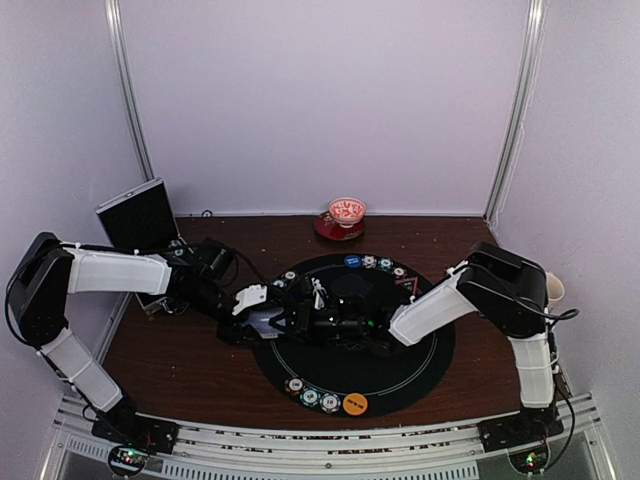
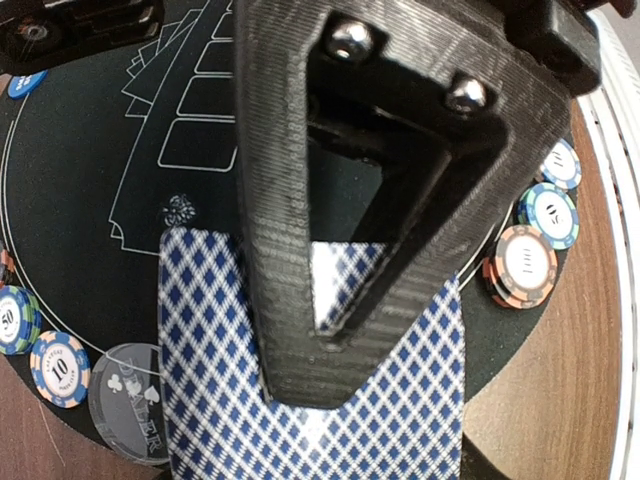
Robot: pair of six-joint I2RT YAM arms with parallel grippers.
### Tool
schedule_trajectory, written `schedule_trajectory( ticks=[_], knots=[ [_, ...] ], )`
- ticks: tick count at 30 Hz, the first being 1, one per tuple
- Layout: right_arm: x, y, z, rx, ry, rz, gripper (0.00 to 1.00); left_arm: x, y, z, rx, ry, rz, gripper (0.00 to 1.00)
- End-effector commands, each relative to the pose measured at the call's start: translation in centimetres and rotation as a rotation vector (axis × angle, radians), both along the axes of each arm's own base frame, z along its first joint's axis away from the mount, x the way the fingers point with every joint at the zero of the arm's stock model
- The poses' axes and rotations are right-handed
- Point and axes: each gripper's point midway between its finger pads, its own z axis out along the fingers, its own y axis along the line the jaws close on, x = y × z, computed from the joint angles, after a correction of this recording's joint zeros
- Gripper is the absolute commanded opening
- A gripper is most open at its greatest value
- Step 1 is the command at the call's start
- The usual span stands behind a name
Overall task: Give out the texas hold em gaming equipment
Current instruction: Pick up the poker card from the face-down deck piles.
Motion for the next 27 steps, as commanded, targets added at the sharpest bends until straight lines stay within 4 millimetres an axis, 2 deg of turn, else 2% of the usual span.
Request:
schedule_trajectory(
  ticks=[1,5,15,27],
  knots=[
    [0.8,-1.3,0.5,-0.025,-0.021,-0.035,0.16,0.5,-0.5,0.0,-0.025,-0.018,0.001,0.53],
    [0.6,-1.4,1.1,-0.024,-0.032,-0.029,0.25,0.9,-0.4,-0.3,-0.015,-0.021,0.015,0.53],
    [0.0,-1.0,2.3,-0.001,-0.044,-0.001,0.26,1.0,-0.4,-0.5,-0.008,-0.019,0.027,0.53],
    [-0.1,-0.9,2.7,0.005,-0.05,0.0,0.05,1.2,-0.2,-0.8,0.005,-0.019,0.036,0.54]
  ],
)
